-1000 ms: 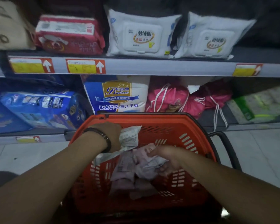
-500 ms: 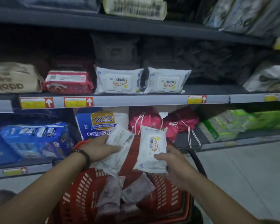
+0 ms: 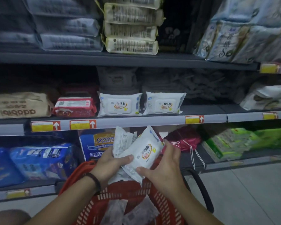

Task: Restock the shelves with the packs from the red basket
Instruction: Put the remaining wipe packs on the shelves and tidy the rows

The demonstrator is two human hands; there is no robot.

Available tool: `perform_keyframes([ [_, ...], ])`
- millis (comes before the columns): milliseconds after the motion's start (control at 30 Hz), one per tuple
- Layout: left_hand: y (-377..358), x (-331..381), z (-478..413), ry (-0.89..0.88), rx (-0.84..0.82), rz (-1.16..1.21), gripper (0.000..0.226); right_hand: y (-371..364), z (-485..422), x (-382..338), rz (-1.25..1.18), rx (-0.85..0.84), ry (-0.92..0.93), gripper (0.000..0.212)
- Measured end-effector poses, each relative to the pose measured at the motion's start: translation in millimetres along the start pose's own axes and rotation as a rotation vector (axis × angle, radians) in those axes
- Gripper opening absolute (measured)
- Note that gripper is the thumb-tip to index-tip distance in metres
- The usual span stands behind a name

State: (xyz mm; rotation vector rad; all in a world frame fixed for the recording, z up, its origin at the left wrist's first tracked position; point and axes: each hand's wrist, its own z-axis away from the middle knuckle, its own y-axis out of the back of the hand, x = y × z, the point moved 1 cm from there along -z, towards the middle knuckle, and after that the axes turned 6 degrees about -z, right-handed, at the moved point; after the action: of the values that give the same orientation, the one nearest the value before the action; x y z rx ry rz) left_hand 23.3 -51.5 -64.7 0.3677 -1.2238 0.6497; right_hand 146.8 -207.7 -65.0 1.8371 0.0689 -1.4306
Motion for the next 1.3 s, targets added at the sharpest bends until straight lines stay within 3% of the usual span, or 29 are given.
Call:
perform_keyframes([
  [67,-2,2,3,-0.018,0.01,-0.004,0.044,5,-3,-7,0.085,-0.043,0.114,0.127],
  [267,-5,6,9,-0.05,0.004,0.013,0.054,9,-11,-12,0.181,-0.082,0.092,0.103],
  [400,-8,24,12,0.049,-0.223,0.265,0.046,15,-18,-15,0.284,0.012,0.145,0.088],
  [500,-9,38,13,0.069,-0.326,0.352,0.058,16,-24,-13,0.006,0.063,0.058,0.07],
  [567,-8,38,8,0.009,-0.326,0.319,0.045,16,-26,-13,-0.109,0.072,0.013,0.06],
  [667,-6,33,0,-0.037,-0.262,0.281,0.037,9,-29,-7,-0.273,0.056,-0.096,0.063],
  [733,-3,34,-6,-0.105,-0.106,0.22,0.055,2,-33,-3,-0.539,0.056,-0.24,0.07],
  [800,3,35,-11,-0.164,0.012,0.098,0.08,0,-34,-5,-0.779,0.031,-0.365,0.054],
  [867,10,35,-16,-0.195,0.062,-0.017,0.088,1,-34,-8,-0.905,-0.001,-0.397,0.041],
  [967,14,34,-15,-0.237,0.092,-0.138,0.073,2,-36,-7,-0.979,-0.042,-0.39,0.044],
  [1133,17,42,-14,-0.287,0.084,-0.137,0.055,-1,-39,-2,-0.955,-0.037,-0.372,0.047],
  [1233,22,45,-12,-0.31,0.124,-0.157,0.052,-2,-43,2,-0.816,0.041,-0.314,0.073],
  [1300,20,45,-9,-0.339,0.181,-0.168,0.049,0,-43,0,-0.61,0.144,-0.252,0.077],
])
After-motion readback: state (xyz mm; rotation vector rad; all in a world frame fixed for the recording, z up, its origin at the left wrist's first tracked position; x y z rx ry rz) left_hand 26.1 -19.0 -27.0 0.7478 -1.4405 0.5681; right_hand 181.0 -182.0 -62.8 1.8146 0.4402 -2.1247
